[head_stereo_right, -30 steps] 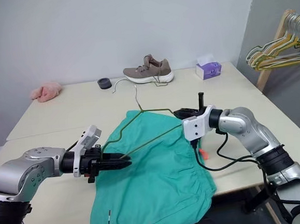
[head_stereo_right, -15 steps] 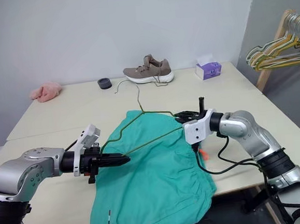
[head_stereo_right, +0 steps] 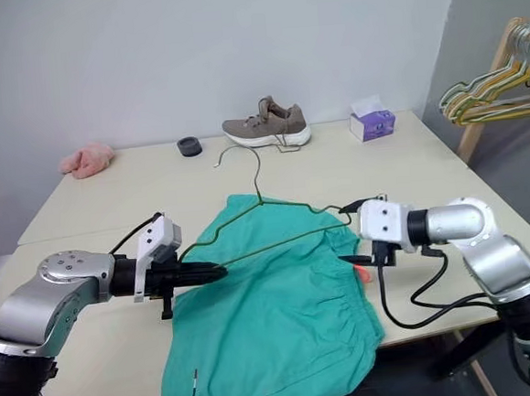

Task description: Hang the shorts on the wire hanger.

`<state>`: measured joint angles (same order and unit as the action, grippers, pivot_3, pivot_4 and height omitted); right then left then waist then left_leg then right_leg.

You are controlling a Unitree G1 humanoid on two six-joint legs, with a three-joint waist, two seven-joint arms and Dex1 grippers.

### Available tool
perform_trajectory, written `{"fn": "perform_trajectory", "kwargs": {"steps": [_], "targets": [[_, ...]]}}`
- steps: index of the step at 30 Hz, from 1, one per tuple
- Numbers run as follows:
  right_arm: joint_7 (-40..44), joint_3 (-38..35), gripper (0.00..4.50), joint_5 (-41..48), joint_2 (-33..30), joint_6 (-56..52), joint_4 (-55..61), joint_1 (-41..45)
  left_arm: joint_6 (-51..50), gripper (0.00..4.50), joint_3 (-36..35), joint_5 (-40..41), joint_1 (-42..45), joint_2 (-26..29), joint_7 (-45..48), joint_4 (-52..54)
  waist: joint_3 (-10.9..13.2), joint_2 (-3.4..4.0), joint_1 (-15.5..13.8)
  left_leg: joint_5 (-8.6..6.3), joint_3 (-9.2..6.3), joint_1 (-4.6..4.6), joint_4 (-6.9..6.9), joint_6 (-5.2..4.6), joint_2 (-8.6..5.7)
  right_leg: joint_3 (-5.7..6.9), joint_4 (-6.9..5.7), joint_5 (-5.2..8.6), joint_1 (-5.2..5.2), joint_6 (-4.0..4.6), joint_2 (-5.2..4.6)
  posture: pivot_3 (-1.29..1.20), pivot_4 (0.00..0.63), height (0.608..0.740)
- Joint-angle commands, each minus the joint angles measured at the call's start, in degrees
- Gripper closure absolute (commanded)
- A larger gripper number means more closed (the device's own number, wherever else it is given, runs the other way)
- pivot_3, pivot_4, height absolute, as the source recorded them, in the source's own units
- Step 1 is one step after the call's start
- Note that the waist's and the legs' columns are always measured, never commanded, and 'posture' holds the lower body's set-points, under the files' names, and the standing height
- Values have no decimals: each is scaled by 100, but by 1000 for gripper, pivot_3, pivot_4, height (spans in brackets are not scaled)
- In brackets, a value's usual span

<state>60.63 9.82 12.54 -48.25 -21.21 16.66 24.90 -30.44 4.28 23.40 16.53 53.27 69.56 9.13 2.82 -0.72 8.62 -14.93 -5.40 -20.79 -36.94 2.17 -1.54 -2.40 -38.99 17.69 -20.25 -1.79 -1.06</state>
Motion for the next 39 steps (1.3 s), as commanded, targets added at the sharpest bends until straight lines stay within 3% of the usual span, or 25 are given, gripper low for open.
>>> {"fn": "perform_trajectory", "kwargs": {"steps": [1,7,15,18,20,29,36,39], "targets": [[-7,-136,67,356,11,-775,410,163,543,4500,55,-289,145,150,224,51,3,4,-7,0,-1,0,0,0,0,1,0,0,0,0,0,-184,0,740],[259,421,67,415,-12,-1622,570,443,1005,4500,180,-567,200,147,395,128,4,6,-21,0,4,-3,0,0,0,-1,3,1,-1,-1,-1,-186,0,740],[501,1473,67,-35,171,-1846,131,894,1121,4500,225,-646,238,107,495,174,6,7,-17,0,3,-4,0,-1,0,1,3,1,-3,-2,-1,-174,0,740],[471,1633,645,-107,306,-2059,-30,973,1141,4500,193,-630,152,147,541,221,6,7,-29,0,2,-6,0,0,0,2,3,1,-4,-2,-1,-169,0,740],[493,1672,1271,-99,341,-2200,-61,995,1163,4500,175,-628,109,160,554,228,6,7,-31,0,2,-6,0,0,0,1,3,1,-4,-2,-1,-168,0,740],[457,1715,4462,-153,407,-2406,-38,958,1108,4500,194,-611,-7,162,642,298,6,7,-35,0,-2,-6,0,0,0,5,3,1,-4,-2,-1,-173,0,740],[444,1659,4487,-100,421,-2570,115,859,853,4500,199,-535,-15,72,550,311,7,9,-33,-1,-3,-6,0,0,0,7,3,1,-4,-2,-1,-178,0,740],[413,1596,4500,-59,427,-2644,161,798,687,3795,144,-407,8,15,564,315,6,8,-32,-1,-4,-6,0,0,0,7,3,1,-4,-2,-1,-179,0,740]]}}
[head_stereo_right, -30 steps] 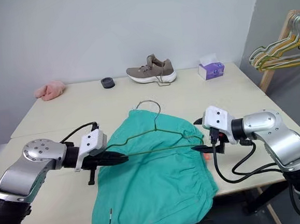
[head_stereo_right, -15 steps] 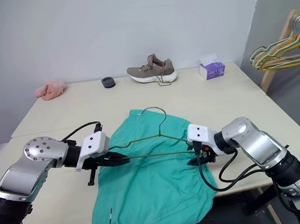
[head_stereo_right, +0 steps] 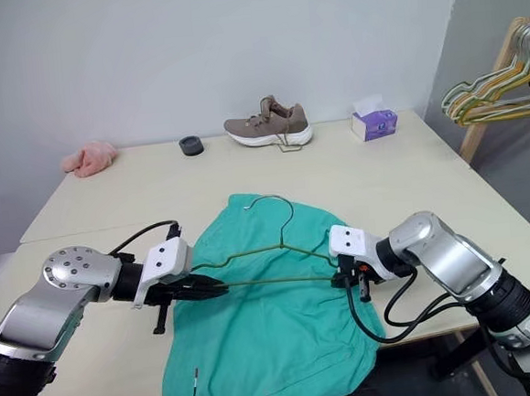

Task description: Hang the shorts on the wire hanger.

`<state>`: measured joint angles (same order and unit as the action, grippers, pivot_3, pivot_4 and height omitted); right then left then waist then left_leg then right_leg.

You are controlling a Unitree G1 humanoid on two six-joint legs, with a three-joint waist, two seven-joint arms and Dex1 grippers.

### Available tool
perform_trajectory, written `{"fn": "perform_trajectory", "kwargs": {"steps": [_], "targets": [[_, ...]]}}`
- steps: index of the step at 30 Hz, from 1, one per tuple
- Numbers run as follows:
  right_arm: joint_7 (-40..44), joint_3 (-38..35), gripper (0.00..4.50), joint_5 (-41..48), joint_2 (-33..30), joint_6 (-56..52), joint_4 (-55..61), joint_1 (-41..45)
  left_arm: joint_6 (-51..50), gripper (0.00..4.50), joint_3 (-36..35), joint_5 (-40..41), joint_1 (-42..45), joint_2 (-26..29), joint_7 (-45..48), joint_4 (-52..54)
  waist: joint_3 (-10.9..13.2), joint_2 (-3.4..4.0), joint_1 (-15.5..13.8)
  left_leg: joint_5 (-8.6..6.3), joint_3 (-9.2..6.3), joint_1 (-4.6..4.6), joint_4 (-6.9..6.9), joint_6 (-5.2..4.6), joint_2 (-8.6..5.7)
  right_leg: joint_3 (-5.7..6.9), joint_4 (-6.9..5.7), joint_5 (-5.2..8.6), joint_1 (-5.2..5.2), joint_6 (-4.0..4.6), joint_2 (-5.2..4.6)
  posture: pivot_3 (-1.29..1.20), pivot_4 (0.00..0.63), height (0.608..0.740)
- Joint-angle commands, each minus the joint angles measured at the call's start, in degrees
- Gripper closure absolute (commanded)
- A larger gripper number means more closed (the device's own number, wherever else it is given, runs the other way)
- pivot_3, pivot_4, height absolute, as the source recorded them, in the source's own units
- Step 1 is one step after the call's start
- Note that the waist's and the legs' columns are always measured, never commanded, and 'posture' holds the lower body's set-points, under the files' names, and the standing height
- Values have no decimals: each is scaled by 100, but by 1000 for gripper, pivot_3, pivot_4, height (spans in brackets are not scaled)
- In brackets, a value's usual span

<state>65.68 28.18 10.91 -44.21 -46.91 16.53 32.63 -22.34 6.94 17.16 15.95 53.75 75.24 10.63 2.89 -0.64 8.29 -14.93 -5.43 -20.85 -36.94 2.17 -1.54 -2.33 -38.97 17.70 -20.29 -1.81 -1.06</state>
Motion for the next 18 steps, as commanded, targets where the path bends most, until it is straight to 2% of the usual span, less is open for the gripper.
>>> {"fn": "perform_trajectory", "kwargs": {"steps": [1,6,11,18], "targets": [[-99,-259,4500,114,18,-87,189,2,-166,3494,-149,255,63,-53,-25,171,0,0,3,0,0,0,0,0,0,0,0,0,0,0,0,-179,0,740],[-195,-493,4500,303,-82,-247,343,-226,-469,2009,-522,573,14,-264,-319,-23,0,-1,-1,0,-1,-1,-1,0,0,0,0,0,0,0,0,-176,0,740],[-334,-956,4500,546,-256,-502,438,-534,-928,2009,-940,951,-59,-153,-372,-224,0,-1,4,0,-3,0,0,0,0,1,0,0,0,0,0,-184,0,740],[-691,-2158,4500,1034,-556,-989,571,-1397,-983,2009,-1310,847,130,-285,-914,-1136,-1,-2,-1,0,-3,0,-1,0,-1,3,1,0,1,-1,0,-209,0,740]]}}
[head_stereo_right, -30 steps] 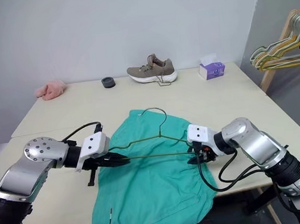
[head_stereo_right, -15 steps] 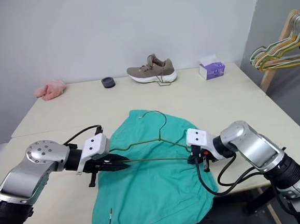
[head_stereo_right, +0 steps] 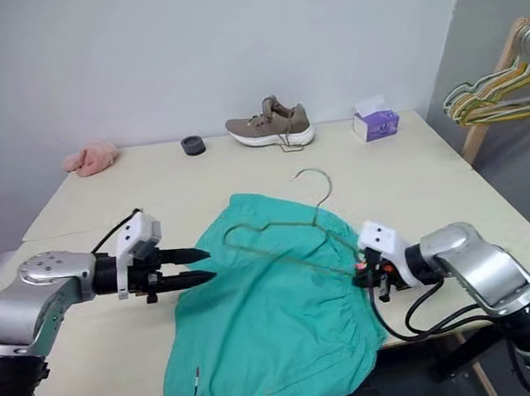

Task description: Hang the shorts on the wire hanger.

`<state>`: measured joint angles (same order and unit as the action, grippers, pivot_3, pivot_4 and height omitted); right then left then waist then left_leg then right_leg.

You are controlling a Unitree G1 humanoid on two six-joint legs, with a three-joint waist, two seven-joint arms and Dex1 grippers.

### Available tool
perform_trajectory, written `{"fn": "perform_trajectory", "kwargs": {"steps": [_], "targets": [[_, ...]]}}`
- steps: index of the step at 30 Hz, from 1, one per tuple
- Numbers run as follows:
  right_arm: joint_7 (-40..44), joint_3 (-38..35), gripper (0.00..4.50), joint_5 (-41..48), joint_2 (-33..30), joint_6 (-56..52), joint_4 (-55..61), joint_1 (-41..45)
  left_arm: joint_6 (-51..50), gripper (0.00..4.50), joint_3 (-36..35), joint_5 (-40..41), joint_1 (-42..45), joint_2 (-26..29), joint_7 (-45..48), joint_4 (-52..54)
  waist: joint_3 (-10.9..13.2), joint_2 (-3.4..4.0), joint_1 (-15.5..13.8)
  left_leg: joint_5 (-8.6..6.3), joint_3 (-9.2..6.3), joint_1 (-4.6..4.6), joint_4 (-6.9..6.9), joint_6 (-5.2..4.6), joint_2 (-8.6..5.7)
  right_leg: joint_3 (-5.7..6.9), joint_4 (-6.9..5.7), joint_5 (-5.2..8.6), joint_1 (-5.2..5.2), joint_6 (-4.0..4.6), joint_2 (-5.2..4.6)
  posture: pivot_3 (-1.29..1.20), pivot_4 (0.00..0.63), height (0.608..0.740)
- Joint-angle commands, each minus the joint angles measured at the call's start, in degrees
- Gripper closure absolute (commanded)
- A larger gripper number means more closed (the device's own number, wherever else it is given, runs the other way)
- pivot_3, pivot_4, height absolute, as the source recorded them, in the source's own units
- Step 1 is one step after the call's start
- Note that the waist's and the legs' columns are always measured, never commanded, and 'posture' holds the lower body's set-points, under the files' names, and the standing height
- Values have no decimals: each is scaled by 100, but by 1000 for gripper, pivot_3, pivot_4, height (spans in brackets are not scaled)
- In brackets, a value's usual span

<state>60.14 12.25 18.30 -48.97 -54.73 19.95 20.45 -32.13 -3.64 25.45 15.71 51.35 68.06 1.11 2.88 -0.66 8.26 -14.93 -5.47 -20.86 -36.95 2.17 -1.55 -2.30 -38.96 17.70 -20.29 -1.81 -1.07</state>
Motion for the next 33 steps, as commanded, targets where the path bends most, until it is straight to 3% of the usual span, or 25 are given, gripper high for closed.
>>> {"fn": "perform_trajectory", "kwargs": {"steps": [1,2,5,9,14,20,25,33], "targets": [[-181,-750,4500,388,-113,-318,286,-329,37,2009,-262,8,141,-73,-228,-262,0,0,2,0,0,0,0,0,0,0,0,0,0,0,0,-218,0,740],[-228,-929,4500,457,-157,-409,337,-494,36,2009,-241,-23,117,-81,-274,-323,0,0,3,0,0,0,1,0,0,0,0,0,0,0,0,-220,0,740],[-296,-1663,4500,701,-311,-682,404,-1190,198,1438,-60,-115,-83,-35,-145,-207,-1,-1,3,-1,2,-3,2,1,0,-2,3,0,0,0,0,-235,0,740],[-394,-2507,4500,936,-401,-923,402,-2114,418,225,99,-194,-154,-121,-82,-33,-1,-3,7,-1,8,-4,1,2,-1,-7,5,0,0,0,-2,-256,0,740],[-385,-3055,4500,1112,-488,-1074,492,-3249,480,225,212,-62,-190,-125,218,142,-1,-3,35,-1,15,1,1,1,1,-8,2,1,3,-1,0,-268,0,740],[-294,-3062,4500,1165,-660,-903,519,-3899,528,225,243,-139,-83,-218,220,62,-3,-2,196,0,33,10,-2,0,4,-19,0,-2,9,-6,3,-282,0,740],[-266,-2987,4500,1278,-799,-833,614,-3948,542,225,256,-187,-55,-243,184,43,-3,-9,346,-1,44,10,-2,0,7,-27,0,-3,7,-9,4,-280,0,740],[-189,-2806,4500,1377,-1016,-689,655,-3744,589,225,270,-234,-106,-246,101,63,3,-21,353,-1,43,8,-1,0,7,-27,3,-2,6,-9,5,-275,0,740]]}}
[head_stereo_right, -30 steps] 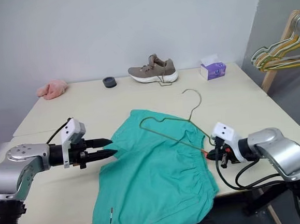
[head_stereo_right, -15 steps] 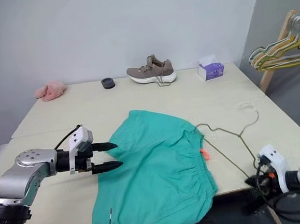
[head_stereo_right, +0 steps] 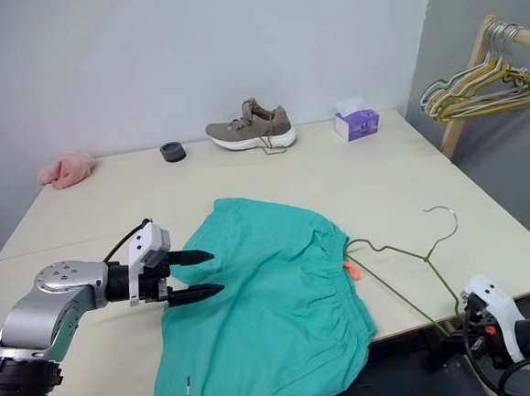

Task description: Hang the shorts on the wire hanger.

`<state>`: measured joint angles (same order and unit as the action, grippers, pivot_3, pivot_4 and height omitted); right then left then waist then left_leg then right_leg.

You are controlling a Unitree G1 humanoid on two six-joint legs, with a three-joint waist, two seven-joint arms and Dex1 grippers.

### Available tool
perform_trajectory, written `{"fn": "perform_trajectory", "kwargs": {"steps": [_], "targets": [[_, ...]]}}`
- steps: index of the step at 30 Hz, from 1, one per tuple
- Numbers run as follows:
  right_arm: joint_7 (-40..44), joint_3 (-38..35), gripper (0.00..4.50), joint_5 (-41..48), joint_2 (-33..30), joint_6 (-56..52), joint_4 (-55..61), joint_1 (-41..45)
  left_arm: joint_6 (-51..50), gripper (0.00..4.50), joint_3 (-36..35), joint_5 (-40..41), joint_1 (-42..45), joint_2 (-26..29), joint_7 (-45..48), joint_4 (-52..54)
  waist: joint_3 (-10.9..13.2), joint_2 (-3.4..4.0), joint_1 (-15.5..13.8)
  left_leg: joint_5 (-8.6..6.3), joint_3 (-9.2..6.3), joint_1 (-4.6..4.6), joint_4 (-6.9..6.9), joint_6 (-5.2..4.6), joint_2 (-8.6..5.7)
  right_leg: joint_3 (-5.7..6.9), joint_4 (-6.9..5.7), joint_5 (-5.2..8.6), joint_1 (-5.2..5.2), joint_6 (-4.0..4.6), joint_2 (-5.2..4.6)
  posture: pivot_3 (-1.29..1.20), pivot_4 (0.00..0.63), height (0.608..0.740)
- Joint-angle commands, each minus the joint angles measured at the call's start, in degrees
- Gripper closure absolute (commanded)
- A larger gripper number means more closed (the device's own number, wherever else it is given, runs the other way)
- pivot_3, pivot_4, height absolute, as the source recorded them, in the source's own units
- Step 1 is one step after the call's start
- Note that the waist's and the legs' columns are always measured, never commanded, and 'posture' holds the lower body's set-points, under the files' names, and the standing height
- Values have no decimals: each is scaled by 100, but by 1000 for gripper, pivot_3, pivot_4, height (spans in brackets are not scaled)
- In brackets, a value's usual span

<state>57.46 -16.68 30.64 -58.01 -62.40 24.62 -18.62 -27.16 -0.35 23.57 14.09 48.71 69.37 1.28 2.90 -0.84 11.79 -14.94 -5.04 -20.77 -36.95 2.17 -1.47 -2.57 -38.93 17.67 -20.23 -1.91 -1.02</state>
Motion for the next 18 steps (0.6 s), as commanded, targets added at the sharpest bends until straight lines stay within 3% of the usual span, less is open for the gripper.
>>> {"fn": "perform_trajectory", "kwargs": {"steps": [1,18], "targets": [[71,197,4500,111,-139,101,185,194,105,225,-51,-58,49,21,-35,46,2,-4,0,0,-1,0,0,0,0,1,0,0,0,0,0,-274,0,740],[-152,879,4500,138,-194,-171,10,620,116,225,-54,-86,-62,-14,-49,169,8,-14,-21,0,-2,-1,1,0,2,-1,2,0,-1,0,0,-263,0,740]]}}
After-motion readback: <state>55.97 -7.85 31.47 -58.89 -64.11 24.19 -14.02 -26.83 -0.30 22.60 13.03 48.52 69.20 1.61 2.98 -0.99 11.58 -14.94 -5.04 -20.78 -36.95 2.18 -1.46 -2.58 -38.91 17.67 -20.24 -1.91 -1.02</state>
